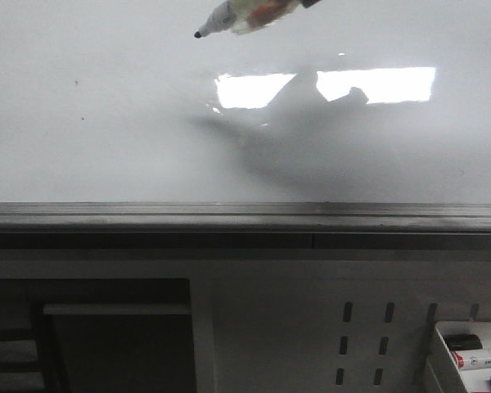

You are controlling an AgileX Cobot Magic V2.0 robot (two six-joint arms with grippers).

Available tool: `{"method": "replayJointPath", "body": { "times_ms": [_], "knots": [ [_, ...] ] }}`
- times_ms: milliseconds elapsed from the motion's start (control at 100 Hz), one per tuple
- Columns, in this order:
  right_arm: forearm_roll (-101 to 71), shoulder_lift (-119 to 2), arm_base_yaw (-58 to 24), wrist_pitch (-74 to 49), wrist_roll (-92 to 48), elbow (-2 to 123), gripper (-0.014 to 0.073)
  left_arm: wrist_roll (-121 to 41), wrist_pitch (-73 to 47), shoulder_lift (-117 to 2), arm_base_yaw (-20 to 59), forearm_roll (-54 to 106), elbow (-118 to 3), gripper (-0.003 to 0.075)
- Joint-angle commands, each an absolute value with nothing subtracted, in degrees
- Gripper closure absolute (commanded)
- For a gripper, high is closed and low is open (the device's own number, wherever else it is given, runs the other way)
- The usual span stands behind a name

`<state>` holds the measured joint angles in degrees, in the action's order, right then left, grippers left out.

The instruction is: Write number 4 on whiteboard

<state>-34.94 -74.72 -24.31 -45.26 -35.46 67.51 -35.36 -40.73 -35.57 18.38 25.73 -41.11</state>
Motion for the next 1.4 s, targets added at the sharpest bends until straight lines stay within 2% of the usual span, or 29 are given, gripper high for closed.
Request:
{"method": "replayJointPath", "body": {
  "times_ms": [0,380,480,590,700,920,1240,1390],
  "knots": [
    [-35.17,-75.12,-24.62,-38.56,-36.26,69.56,0.0659,-34.82,-36.85,-35.56,18.09,27.46,-42.55,0.0261],
    [-33.93,-84.75,-25.79,-38.39,-36.16,69.56,0.0659,-34.82,-36.57,-35.56,18.09,27.46,-42.55,0.0261],
    [-31.5,-84.32,-25.76,-38.93,-34.33,69.56,0.0659,-34.82,-36.2,-35.56,18.09,27.46,-42.55,0.0261],
    [-24.39,-81.92,-22.72,-42.02,-28.24,69.56,0.0659,-34.82,-36.09,-35.56,18.09,27.46,-42.55,0.0261],
    [-22.88,-79.29,-19.49,-46.37,-27.85,69.56,0.0659,-34.82,-35.77,-35.56,18.09,27.46,-42.55,0.0261],
    [-26.62,-73.9,-22.37,-44.2,-30.75,69.98,0.0659,-34.82,-35.69,-35.56,18.09,27.46,-42.55,0.0261],
    [-26.75,-79.18,-22.91,-39.27,-30.75,70.09,0.0659,-34.82,-35.32,-35.56,18.09,27.59,-42.55,0.0261],
    [-26.54,-83.62,-23.43,-47.04,-31.35,70.09,0.0659,-34.82,-35.32,-35.56,18.09,27.59,-42.55,0.0261]
  ]
}}
